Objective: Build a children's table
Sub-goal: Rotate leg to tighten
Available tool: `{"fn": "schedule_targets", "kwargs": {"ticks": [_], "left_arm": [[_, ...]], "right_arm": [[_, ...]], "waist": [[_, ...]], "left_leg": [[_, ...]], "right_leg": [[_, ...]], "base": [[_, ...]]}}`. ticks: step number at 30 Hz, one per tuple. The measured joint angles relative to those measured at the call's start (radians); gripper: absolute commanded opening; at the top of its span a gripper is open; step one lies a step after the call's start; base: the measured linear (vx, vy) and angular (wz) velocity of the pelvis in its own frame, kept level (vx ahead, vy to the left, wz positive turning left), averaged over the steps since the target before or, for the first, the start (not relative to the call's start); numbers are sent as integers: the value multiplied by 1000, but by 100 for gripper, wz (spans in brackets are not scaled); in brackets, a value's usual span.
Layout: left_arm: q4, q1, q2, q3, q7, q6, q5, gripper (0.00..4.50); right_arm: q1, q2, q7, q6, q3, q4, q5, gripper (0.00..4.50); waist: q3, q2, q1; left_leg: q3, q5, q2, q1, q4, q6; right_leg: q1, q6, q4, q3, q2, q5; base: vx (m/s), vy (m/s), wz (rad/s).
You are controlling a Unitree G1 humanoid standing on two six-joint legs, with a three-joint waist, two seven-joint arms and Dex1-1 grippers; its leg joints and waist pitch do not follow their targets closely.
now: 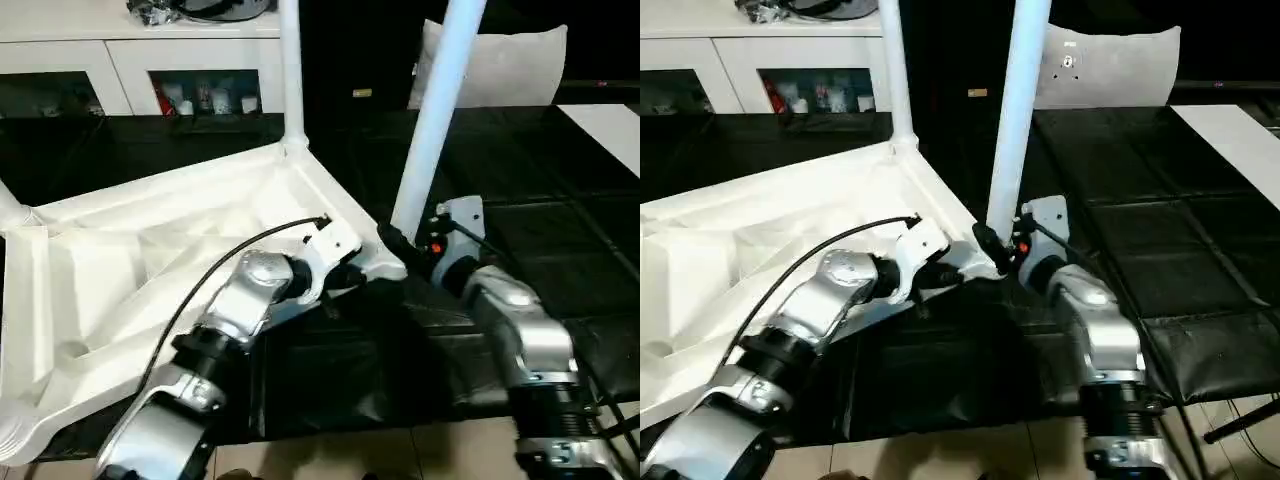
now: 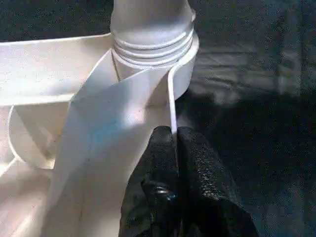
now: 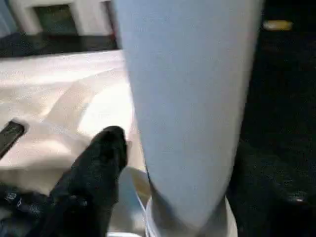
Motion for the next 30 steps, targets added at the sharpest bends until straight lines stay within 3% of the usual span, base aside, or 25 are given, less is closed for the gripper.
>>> {"fn": "schedule_targets", "kwargs": {"ticks": [5,11,14,21,30], "left_arm": [[0,17,99,-21,-173,-106,-37,0],[4,20,199,-55,-387,-211,-63,0],[7,18,212,-71,-448,-242,-69,0],[24,8,234,-107,-545,-308,-76,0],[35,-3,239,-116,-571,-330,-76,0]], "right_arm": [[29,-170,279,-43,34,-20,35,347],[44,-286,563,-87,91,-20,83,347],[44,-292,642,-99,109,-10,95,347],[42,-311,762,-97,175,47,103,294],[41,-304,801,-70,192,47,128,221]], "waist": [[0,0,24],[0,0,44],[0,-1,54],[0,-1,70],[0,-4,72]], "left_leg": [[0,-3,0,1,1,-4],[0,-3,0,1,4,-4],[0,-3,0,1,5,-4],[0,-2,1,1,7,-4],[0,-3,1,1,8,-4]], "right_leg": [[1,0,1,-1,0,0],[3,0,1,-1,-1,1],[3,-1,1,-1,-1,1],[5,-1,3,-1,-1,1],[4,-1,4,-1,-1,1]], "base": [[0,0,0],[0,0,0],[0,0,0],[0,0,0],[0,0,0]]}}
